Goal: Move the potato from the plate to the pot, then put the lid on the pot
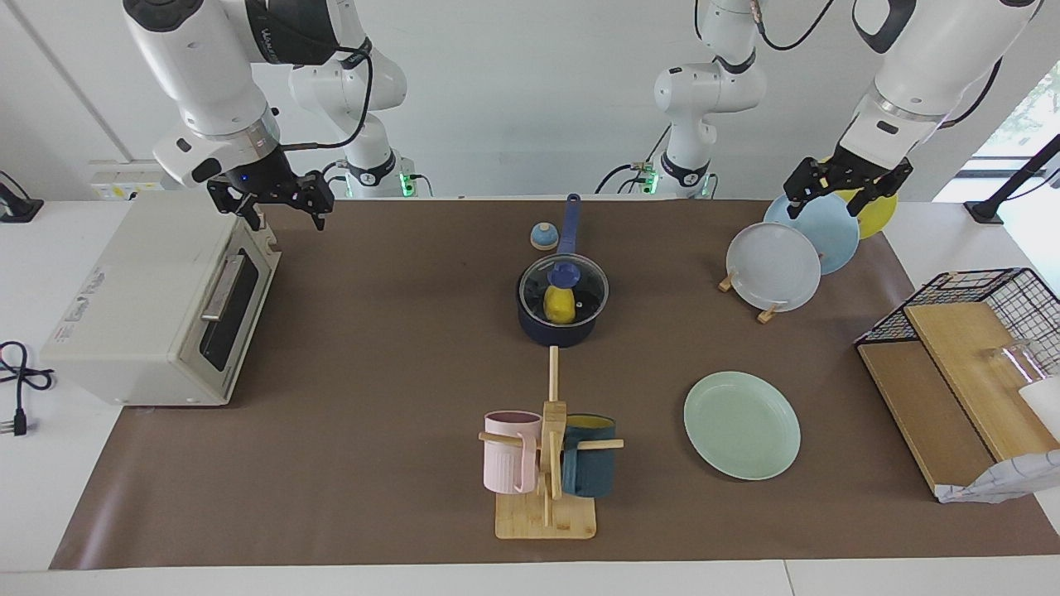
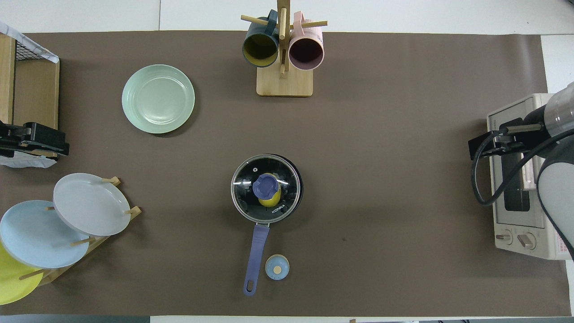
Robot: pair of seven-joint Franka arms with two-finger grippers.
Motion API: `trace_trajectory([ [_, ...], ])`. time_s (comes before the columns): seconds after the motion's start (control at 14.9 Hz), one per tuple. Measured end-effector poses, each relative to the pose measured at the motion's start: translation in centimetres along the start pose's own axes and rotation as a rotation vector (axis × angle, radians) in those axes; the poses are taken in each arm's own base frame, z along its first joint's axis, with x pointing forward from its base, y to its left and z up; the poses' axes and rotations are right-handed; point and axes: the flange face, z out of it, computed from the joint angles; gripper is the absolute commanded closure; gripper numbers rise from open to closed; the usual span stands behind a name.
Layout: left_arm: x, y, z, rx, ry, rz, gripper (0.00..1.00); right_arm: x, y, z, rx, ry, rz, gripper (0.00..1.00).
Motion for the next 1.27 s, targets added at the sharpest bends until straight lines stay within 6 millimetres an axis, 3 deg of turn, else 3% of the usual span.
trace_trajectory([
  [0.6, 0.0, 0.0, 0.0, 0.0, 0.0, 0.0, 0.0, -1.2, 1.8, -0.8, 0.002, -0.009, 0.003, 0.0],
  [1.27, 0.0, 0.0, 0.0, 0.0, 0.0, 0.0, 0.0, -0.9, 1.0, -0.1, 0.009, -0.027, -0.01, 0.0],
])
